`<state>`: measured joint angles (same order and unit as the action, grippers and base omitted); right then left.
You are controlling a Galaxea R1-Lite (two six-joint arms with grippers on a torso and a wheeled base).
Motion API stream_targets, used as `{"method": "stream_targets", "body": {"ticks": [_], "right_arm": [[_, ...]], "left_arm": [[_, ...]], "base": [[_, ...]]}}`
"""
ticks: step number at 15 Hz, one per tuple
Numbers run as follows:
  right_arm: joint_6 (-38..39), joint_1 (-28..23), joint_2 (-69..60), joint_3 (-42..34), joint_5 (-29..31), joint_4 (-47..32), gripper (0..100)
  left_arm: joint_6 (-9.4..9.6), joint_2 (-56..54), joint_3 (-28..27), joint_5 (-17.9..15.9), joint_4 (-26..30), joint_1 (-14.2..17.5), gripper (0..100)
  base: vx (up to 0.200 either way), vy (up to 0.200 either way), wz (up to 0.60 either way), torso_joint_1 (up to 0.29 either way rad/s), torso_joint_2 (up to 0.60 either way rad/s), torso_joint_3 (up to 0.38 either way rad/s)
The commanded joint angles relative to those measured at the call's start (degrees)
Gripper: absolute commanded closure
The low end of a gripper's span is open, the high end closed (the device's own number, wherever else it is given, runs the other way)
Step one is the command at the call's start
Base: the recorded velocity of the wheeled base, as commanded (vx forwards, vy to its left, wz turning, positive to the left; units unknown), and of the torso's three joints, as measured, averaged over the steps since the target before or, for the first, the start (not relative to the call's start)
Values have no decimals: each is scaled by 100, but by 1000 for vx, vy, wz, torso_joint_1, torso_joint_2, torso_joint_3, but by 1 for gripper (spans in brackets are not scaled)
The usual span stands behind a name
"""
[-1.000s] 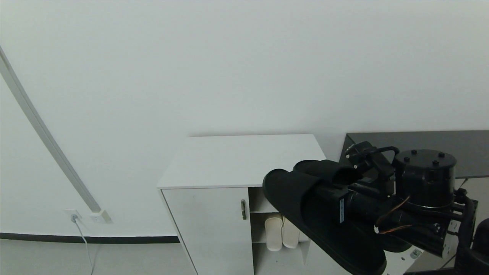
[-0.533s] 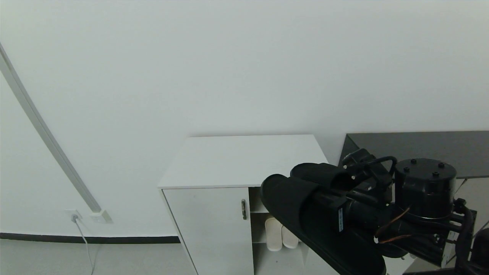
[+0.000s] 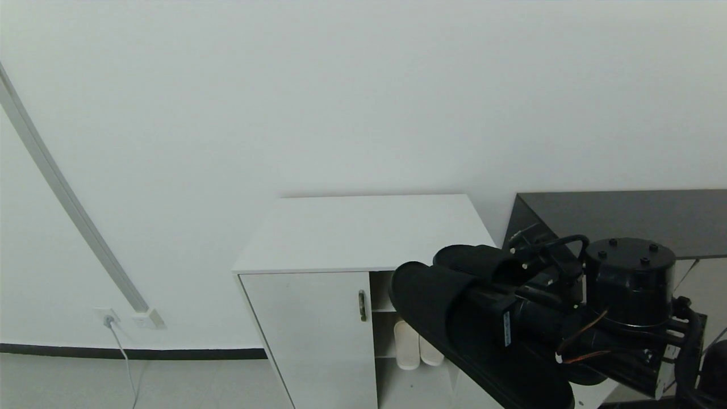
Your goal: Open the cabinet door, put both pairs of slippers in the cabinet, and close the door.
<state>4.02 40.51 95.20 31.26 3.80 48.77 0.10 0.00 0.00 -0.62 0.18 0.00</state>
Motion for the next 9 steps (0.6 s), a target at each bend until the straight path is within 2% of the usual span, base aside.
{"method": "stream_targets", "body": {"ticks": [1,9], "right_arm": [[2,36,16,-6,-2,0,100],[2,54,16,-76,-2,0,100]], "left_arm": [[-1,9,0,1,-1,0,100],[-1,0,0,1,-1,0,100]], "base": [[0,0,0,-154,330,173],[0,0,0,-163,372,207]]}}
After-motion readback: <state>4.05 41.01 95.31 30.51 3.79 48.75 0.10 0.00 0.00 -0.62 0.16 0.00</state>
